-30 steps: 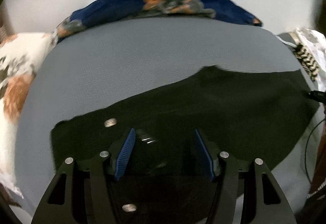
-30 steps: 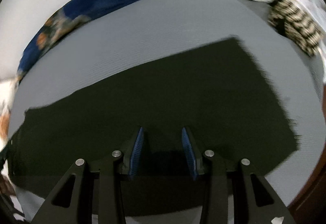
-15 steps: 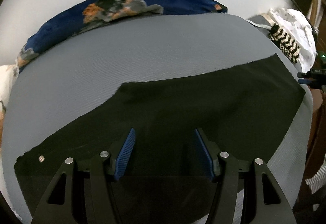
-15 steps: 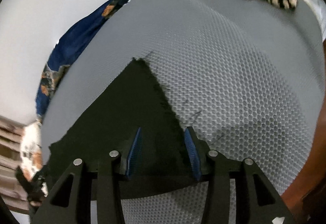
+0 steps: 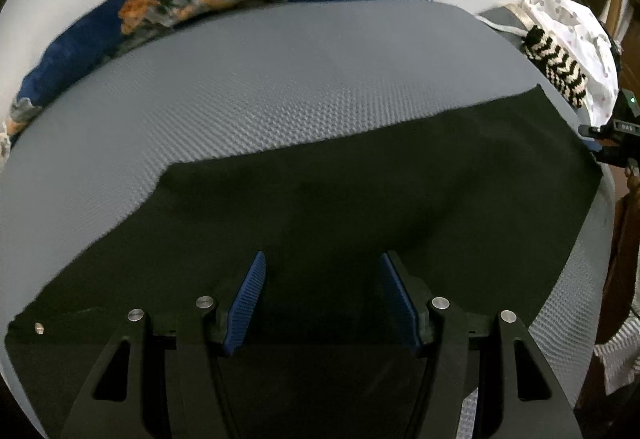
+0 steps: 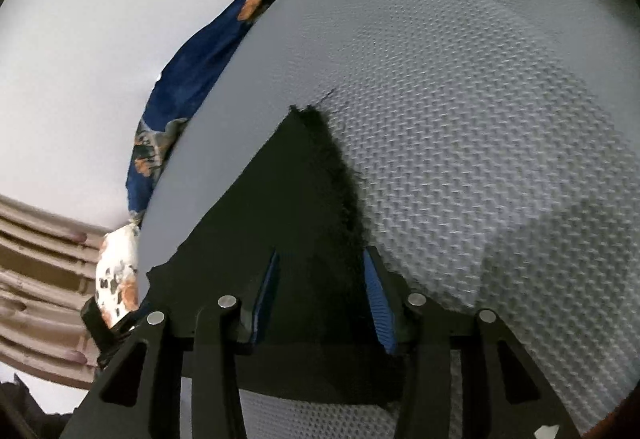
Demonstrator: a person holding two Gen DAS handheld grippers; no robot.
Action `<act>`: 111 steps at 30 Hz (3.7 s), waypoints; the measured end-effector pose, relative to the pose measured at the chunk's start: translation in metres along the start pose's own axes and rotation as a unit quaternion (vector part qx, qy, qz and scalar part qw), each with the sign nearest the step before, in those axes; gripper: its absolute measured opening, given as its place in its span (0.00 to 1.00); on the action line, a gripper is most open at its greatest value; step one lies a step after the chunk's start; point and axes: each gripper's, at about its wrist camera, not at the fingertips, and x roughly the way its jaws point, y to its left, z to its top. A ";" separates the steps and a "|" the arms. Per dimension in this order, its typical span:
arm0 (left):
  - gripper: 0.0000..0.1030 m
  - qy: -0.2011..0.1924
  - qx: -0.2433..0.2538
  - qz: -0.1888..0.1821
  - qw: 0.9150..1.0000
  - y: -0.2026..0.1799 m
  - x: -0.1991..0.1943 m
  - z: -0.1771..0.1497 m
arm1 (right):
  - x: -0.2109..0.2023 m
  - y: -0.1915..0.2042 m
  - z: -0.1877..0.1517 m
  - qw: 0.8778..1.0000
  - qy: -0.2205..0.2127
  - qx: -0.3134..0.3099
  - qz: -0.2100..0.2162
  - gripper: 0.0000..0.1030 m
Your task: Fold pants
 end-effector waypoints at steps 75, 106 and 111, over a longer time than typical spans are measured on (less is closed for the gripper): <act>0.61 -0.004 -0.181 -0.209 0.961 0.107 -0.057 -0.079 | 0.162 0.301 -0.166 0.981 0.089 -0.173 -0.009 0.50; 0.09 0.021 -0.168 -0.155 0.973 0.084 -0.014 -0.049 | 0.167 0.266 -0.163 0.982 0.081 -0.157 -0.071 0.49; 0.22 -0.017 -0.123 -0.080 0.989 0.081 -0.043 -0.037 | 0.160 0.289 -0.151 0.968 0.029 -0.217 -0.123 0.50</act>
